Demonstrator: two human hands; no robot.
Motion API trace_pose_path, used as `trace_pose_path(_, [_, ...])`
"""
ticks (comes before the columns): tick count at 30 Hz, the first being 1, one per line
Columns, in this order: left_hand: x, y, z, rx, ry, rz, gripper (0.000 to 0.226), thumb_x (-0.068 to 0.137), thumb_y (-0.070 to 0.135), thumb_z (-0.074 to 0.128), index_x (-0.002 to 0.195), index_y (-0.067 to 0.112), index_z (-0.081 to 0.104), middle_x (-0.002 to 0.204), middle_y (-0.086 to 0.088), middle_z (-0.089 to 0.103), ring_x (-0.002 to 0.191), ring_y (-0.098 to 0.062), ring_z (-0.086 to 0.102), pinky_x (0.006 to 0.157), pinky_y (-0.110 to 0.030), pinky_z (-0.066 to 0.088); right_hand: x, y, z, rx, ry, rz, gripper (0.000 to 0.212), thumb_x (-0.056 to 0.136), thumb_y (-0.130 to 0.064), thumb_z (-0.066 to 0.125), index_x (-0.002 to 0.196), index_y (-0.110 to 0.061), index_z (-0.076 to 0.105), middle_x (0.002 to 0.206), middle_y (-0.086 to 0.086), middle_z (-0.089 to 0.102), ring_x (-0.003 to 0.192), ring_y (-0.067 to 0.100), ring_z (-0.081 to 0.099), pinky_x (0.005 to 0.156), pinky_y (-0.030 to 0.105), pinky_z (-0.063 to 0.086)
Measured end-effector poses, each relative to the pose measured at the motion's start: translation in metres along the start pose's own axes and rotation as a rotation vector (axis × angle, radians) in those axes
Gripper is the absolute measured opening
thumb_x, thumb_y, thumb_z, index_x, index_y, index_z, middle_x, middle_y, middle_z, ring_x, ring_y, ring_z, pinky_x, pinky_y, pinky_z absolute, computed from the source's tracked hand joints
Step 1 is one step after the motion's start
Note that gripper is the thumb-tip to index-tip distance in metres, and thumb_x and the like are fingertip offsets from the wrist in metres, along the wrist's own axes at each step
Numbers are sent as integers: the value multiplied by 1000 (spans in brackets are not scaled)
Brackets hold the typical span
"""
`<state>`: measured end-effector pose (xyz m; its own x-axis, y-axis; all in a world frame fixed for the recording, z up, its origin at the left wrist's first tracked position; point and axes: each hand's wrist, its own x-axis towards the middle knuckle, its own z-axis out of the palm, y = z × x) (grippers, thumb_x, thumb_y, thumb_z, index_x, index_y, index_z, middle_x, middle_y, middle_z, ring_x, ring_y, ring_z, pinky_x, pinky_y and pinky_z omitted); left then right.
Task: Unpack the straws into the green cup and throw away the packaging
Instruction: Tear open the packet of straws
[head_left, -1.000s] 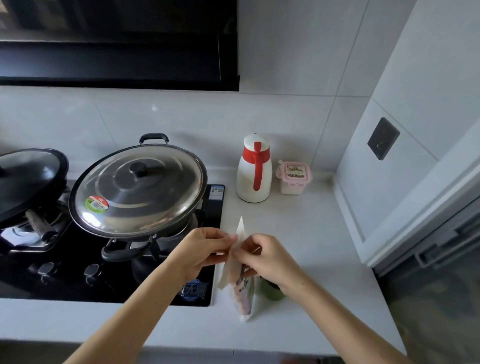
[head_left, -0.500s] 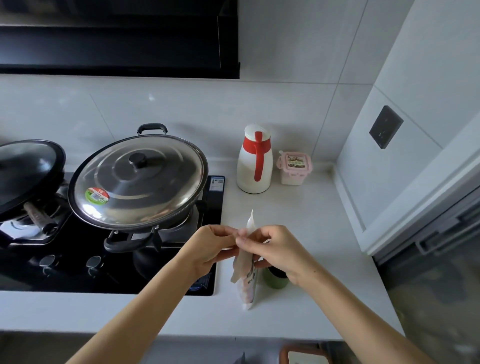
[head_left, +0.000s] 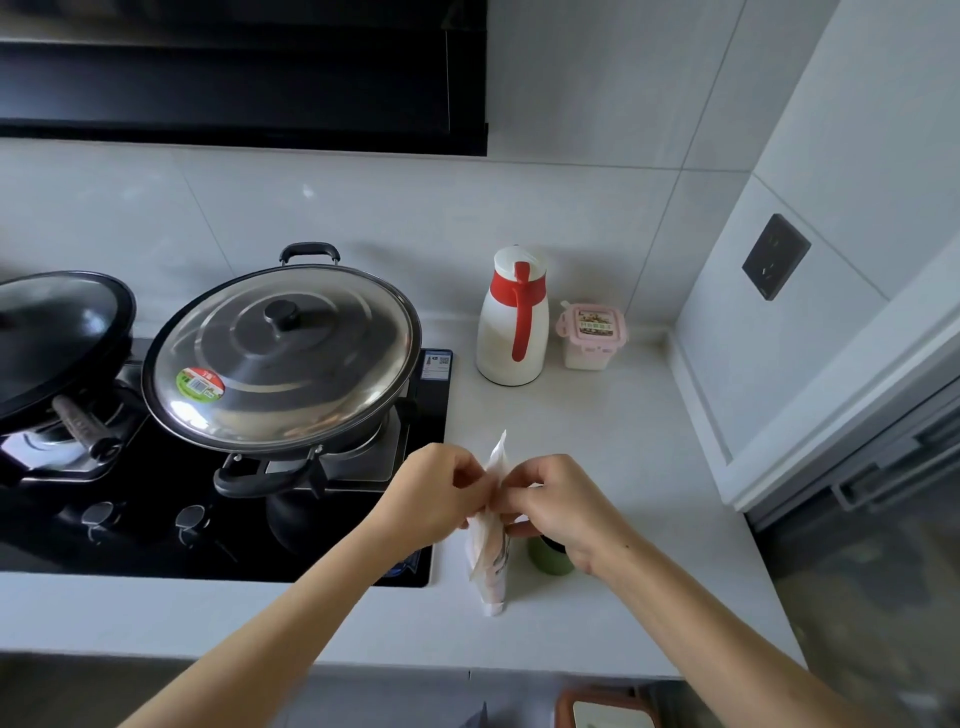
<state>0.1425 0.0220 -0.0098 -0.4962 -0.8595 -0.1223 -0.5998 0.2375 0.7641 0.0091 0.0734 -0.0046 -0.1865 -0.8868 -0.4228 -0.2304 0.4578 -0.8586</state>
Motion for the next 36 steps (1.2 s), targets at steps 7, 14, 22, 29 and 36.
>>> trace_pose_path(7, [-8, 15, 1, 215, 63, 125, 30, 82, 17, 60, 56, 6, 50, 48, 4, 48, 44, -9, 42, 47, -17, 34, -4, 3, -1, -167, 99, -80, 16, 70, -6, 56, 72, 9, 57, 64, 11, 53, 61, 21, 49, 59, 35, 41])
trace_pose_path(14, [-11, 17, 5, 162, 32, 93, 33, 79, 18, 62, 60, -8, 57, 63, -24, 61, 49, -14, 37, 46, -23, 26, -12, 5, -4, -378, 216, -189, 22, 74, -11, 56, 56, -11, 43, 60, 1, 45, 59, 18, 40, 54, 30, 31])
trace_pose_path(22, [-13, 17, 7, -164, -99, -143, 25, 84, 16, 59, 65, 1, 64, 67, -14, 71, 49, -14, 60, 53, -18, 51, -25, 10, -6, -545, 217, -348, 25, 83, -18, 54, 62, -6, 49, 68, 6, 53, 66, 24, 48, 57, 33, 38])
trace_pose_path(29, [-19, 20, -9, 196, -95, -110, 34, 76, 31, 66, 60, 1, 65, 53, -3, 65, 46, -11, 55, 52, -23, 49, -27, 5, -31, -738, 320, -352, 19, 88, -14, 47, 72, -12, 36, 76, 3, 43, 72, 24, 43, 56, 33, 27])
trace_pose_path(36, [-17, 23, -37, 203, -57, 137, 38, 64, 48, 57, 92, 24, 60, 97, 10, 61, 93, -6, 56, 84, -28, 47, -27, -9, -38, -588, 196, -338, 27, 87, -9, 50, 65, -15, 36, 68, 5, 53, 54, 15, 60, 44, 23, 44])
